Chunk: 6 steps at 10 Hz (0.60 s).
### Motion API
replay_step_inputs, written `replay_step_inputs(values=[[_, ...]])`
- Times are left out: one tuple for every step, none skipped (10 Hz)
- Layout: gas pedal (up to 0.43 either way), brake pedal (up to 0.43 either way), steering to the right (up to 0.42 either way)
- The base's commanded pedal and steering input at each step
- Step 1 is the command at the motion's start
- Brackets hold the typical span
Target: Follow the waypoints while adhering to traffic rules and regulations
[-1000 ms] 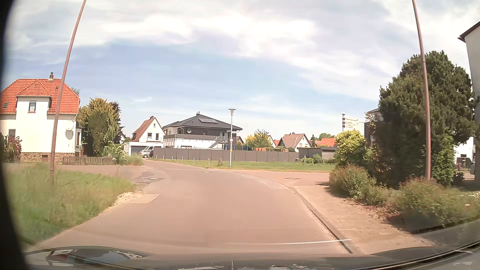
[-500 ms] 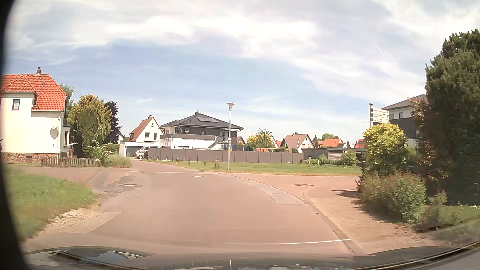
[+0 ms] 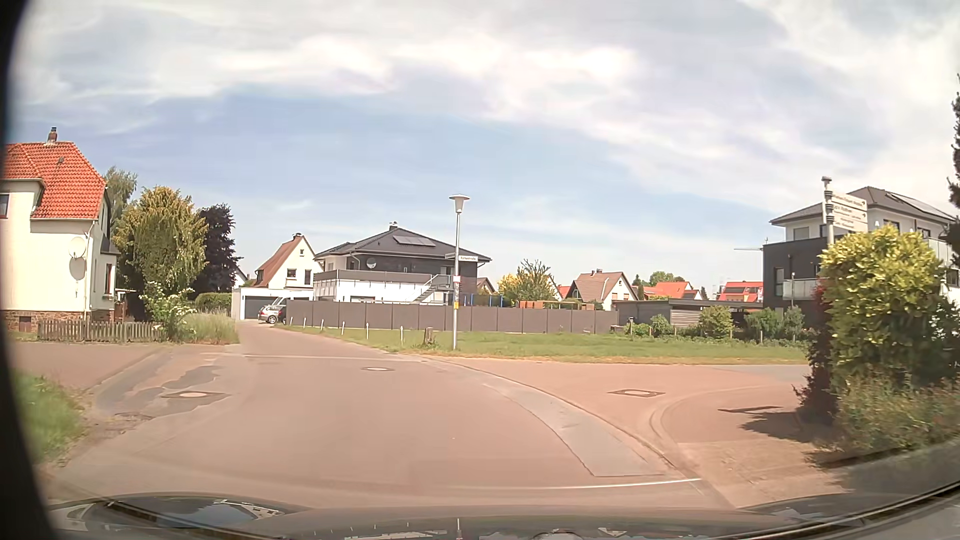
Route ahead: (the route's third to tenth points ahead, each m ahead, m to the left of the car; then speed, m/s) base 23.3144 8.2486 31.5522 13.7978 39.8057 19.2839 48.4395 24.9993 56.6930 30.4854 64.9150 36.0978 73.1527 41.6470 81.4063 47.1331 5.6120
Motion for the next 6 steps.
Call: replay_step_inputs(values=[[0.0,0.213,-0.02],[0.0,0.22,-0.025],[0.0,0.232,-0.033],[0.0,0.232,-0.04],[0.0,0.238,-0.049],[0.0,0.244,-0.062]])
